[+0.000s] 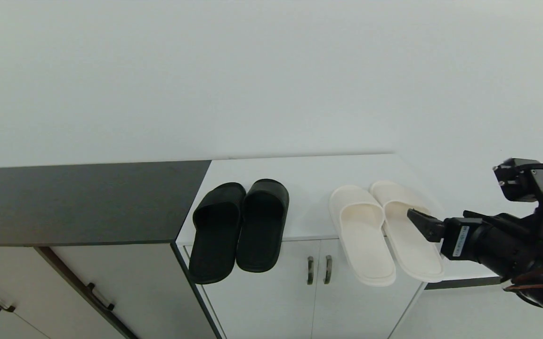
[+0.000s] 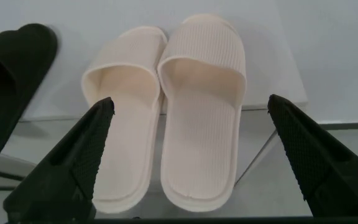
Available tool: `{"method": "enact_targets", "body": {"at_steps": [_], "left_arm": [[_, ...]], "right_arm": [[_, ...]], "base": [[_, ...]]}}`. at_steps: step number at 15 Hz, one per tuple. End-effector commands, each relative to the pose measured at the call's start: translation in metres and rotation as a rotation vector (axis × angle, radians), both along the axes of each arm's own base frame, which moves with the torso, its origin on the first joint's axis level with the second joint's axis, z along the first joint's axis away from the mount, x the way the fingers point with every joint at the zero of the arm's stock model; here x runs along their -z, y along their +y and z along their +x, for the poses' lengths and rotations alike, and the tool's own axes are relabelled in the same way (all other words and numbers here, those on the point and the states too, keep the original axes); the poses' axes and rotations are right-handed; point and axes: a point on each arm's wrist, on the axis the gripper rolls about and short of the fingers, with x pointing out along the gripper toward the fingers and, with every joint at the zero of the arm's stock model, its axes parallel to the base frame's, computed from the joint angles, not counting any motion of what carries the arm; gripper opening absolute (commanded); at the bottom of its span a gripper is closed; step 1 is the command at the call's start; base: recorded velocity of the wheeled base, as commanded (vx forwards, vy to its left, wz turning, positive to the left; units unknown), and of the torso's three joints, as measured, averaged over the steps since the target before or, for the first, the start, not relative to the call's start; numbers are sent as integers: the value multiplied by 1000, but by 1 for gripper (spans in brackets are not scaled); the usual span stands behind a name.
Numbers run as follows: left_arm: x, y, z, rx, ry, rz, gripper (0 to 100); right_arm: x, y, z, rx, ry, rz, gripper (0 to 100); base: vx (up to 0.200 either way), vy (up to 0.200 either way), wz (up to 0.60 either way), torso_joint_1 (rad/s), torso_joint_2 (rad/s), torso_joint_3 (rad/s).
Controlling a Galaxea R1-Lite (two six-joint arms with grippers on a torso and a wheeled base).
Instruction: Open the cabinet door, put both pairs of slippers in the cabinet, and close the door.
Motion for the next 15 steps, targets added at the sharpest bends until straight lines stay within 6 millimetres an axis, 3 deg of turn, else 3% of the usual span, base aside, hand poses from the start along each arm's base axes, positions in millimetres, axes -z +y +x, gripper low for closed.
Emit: {"method": "enact_targets", "body": {"at_steps": [1, 15], "left_arm": [[0, 0, 0, 0, 1, -1, 0], [0, 0, 0, 1, 1, 6, 0]], "right_arm": [[12, 9, 20, 35, 48, -18, 100], [38, 53, 72, 89, 50, -27, 100]], "base": [[0, 0, 0, 0, 0, 0], [0, 0, 0, 0, 0, 0]]}}
